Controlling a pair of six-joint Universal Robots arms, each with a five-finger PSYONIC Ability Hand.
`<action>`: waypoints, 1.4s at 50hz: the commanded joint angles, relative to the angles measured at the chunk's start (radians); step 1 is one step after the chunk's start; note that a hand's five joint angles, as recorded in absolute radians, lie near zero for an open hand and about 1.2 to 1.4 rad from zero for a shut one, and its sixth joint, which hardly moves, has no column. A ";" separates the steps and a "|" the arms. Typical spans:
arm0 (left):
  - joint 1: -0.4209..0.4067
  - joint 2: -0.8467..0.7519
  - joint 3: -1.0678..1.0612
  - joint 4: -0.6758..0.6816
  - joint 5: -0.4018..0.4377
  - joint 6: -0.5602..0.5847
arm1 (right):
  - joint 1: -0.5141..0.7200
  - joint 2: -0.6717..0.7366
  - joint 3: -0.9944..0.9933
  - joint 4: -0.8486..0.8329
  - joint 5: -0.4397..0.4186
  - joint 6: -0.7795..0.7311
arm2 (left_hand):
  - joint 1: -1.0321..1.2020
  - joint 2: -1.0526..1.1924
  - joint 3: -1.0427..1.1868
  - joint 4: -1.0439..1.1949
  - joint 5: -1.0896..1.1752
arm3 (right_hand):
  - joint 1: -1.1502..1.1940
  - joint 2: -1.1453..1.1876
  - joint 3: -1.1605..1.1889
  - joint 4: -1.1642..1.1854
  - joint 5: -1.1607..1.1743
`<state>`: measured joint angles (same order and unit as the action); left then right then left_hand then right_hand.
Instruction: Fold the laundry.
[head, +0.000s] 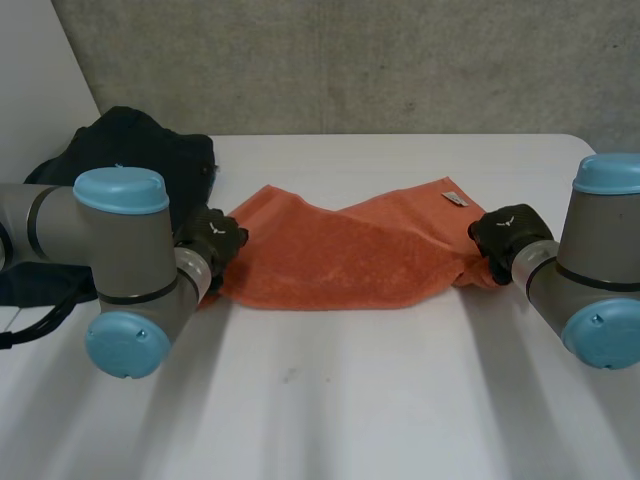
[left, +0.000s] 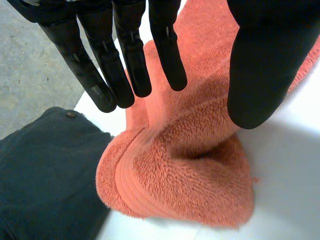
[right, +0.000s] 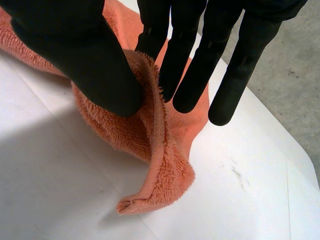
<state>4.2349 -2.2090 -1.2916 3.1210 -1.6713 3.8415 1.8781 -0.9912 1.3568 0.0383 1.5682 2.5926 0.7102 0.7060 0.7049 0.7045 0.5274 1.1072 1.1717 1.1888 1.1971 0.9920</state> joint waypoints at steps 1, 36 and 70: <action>0.019 -0.050 0.018 -0.004 -0.010 0.044 | 0.006 -0.010 0.001 0.002 0.001 0.009 | 0.038 0.042 0.043 0.043 0.046 | 0.289 0.225 0.207 0.199 0.230; -0.020 0.319 0.004 -0.205 0.120 -0.086 | 0.116 -0.150 -0.274 -0.043 -0.167 0.064 | -0.536 -0.531 -0.530 -0.530 -0.527 | 0.289 0.225 0.207 0.199 0.230; -0.070 -0.339 1.126 -0.224 -0.061 -0.421 | 0.030 -0.173 -0.419 -0.311 -0.312 0.304 | 0.686 0.690 0.691 0.692 0.694 | 0.289 0.225 0.207 0.199 0.230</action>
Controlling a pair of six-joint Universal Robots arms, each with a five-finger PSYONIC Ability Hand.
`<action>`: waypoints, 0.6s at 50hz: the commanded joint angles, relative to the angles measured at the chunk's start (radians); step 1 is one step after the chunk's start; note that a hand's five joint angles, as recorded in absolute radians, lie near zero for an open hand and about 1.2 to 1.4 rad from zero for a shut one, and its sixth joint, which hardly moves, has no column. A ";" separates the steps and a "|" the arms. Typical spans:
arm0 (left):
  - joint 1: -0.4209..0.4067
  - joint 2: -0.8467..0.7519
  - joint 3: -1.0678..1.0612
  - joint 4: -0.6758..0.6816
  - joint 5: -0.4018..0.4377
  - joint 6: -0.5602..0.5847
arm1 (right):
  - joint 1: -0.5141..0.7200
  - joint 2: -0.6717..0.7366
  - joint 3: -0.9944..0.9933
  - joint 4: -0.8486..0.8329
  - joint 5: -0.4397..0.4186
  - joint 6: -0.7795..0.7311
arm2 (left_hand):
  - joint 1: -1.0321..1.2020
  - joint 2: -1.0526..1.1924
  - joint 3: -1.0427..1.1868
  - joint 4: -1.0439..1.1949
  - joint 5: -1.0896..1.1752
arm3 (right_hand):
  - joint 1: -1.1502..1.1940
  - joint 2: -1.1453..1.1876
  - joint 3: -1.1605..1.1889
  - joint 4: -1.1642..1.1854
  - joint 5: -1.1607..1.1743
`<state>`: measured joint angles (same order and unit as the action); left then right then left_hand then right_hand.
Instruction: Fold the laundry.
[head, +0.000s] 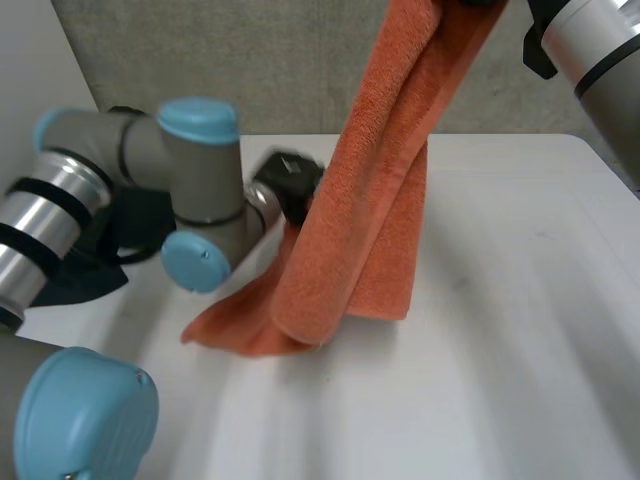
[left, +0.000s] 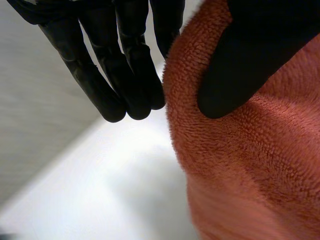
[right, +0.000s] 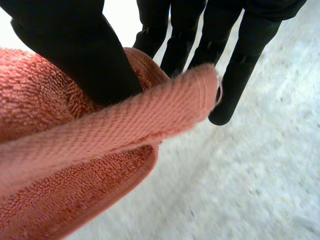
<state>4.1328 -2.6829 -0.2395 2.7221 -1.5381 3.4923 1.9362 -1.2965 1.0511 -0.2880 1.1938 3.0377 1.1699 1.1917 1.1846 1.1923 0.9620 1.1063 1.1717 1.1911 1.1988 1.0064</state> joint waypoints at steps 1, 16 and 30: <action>0.041 0.190 0.063 0.239 -0.183 -0.076 | -0.034 0.169 -0.164 0.024 0.094 -0.172 | 0.226 0.205 0.212 0.204 0.260 | 0.290 0.225 0.205 0.197 0.215; 0.098 0.566 -0.540 0.430 -0.181 -0.041 | -0.043 0.264 -0.206 0.052 0.086 -0.250 | 0.226 0.205 0.212 0.204 0.260 | 0.290 0.225 0.205 0.197 0.215; 0.110 0.494 -1.043 0.430 -0.128 0.025 | -0.066 0.325 0.294 0.124 0.035 -0.448 | 0.226 0.205 0.212 0.204 0.260 | 0.290 0.225 0.205 0.197 0.215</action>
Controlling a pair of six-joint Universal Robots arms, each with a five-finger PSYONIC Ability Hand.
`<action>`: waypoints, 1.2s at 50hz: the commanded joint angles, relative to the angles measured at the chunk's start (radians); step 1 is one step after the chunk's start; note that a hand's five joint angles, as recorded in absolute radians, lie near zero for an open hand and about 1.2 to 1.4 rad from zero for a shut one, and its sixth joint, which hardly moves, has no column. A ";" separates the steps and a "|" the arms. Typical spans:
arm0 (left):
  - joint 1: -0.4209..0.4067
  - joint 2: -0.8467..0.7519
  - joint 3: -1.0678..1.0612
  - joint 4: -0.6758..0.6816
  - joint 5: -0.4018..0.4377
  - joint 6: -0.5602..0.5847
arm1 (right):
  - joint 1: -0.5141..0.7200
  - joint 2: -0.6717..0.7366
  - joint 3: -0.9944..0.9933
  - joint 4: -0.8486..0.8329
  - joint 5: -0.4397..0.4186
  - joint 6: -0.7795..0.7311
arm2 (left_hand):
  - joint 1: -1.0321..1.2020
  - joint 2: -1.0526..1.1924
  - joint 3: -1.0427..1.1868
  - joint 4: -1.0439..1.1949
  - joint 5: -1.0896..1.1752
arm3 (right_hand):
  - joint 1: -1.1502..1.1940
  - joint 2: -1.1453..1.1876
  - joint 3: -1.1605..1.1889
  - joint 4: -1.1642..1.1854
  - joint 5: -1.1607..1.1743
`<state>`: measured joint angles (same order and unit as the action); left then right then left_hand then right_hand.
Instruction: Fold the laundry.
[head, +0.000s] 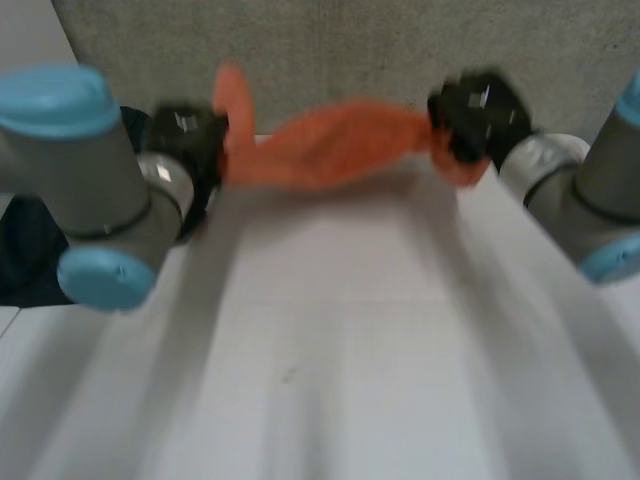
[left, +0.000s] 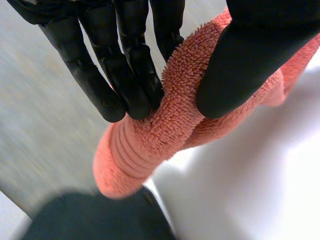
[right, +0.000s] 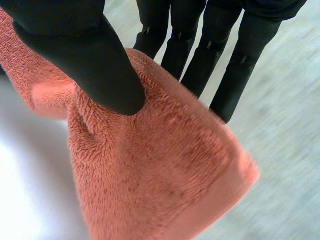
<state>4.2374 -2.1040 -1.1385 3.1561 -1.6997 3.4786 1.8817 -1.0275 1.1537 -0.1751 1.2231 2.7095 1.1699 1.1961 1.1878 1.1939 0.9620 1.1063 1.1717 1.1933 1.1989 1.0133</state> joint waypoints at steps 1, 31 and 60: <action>0.006 -0.097 -0.148 -0.005 0.037 0.045 | -0.012 0.066 0.201 0.012 0.013 -0.138 | 0.226 0.200 0.208 0.202 0.260 | 0.290 0.225 0.203 0.197 0.208; 0.200 0.084 -0.241 -0.103 0.244 0.111 | -0.141 -0.079 0.164 0.562 0.271 0.386 | -0.780 -0.807 -0.798 -0.804 -0.747 | -0.703 -0.768 -0.790 -0.796 -0.784; 0.162 -0.209 -0.015 -0.232 0.292 0.178 | -0.151 0.073 0.146 0.401 0.220 0.397 | -0.675 -0.701 -0.693 -0.699 -0.641 | -0.541 -0.607 -0.628 -0.634 -0.623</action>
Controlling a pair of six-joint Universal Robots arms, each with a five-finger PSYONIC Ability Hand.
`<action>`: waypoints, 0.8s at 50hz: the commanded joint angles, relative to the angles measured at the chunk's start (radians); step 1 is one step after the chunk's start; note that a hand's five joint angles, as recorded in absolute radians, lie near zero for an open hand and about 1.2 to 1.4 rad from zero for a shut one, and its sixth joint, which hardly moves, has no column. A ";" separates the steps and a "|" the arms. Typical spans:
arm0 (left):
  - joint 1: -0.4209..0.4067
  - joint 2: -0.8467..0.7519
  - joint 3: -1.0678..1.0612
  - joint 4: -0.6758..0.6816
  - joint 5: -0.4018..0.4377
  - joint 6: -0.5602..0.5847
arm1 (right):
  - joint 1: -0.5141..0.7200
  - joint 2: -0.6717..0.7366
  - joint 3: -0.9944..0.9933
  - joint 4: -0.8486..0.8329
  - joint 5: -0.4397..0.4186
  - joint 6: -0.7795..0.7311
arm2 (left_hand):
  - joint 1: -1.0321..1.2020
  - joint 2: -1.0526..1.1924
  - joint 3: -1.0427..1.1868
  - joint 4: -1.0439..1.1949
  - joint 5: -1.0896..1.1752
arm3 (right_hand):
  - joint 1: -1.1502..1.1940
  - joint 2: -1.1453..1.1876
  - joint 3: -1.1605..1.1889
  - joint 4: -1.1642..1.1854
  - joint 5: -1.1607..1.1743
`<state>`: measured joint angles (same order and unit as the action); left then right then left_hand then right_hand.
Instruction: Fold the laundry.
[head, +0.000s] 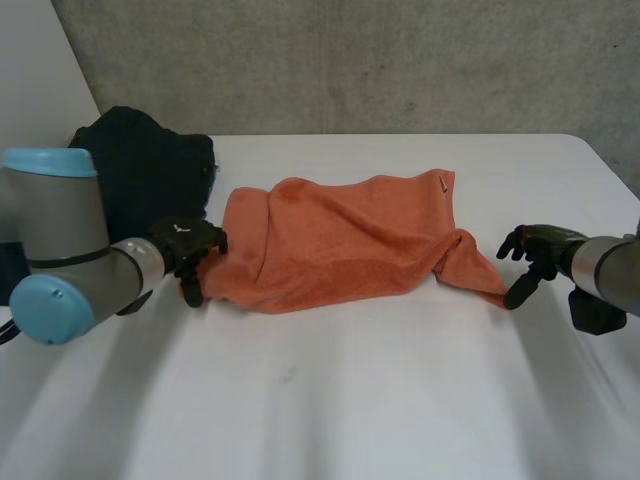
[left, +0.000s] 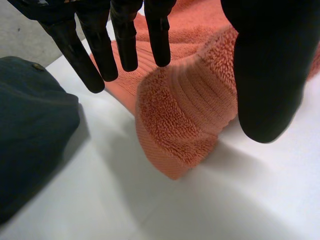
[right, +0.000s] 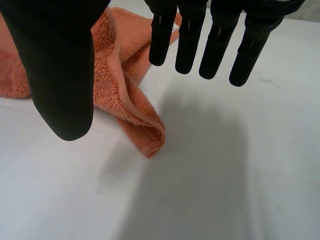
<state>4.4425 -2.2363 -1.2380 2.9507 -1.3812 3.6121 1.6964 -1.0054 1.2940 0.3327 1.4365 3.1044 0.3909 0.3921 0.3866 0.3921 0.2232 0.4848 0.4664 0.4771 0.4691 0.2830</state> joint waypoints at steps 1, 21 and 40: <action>-0.048 -0.083 0.094 -0.028 -0.030 0.049 | 0.038 0.059 0.004 -0.119 0.007 0.003 | 0.133 0.132 0.138 0.132 0.127 | 0.095 0.113 0.102 0.110 0.122; 0.012 0.268 -0.064 -0.140 -0.159 0.088 | -0.078 -0.166 -0.001 0.023 -0.054 -0.382 | 1.005 1.004 1.010 1.004 0.998 | 0.911 0.930 0.919 0.927 0.939; -0.052 0.371 -0.017 -0.087 -0.127 0.005 | -0.041 -0.297 -0.096 0.037 -0.079 -0.501 | 1.005 1.004 1.010 1.004 0.998 | 0.911 0.930 0.919 0.927 0.939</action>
<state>4.4372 -1.6749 -1.3169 2.8200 -1.4246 3.5791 1.6070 -1.4164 1.2209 0.3754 1.3525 2.5972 1.1678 1.1942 1.1847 1.1937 0.9775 1.1409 1.1727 1.1894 1.1964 1.0169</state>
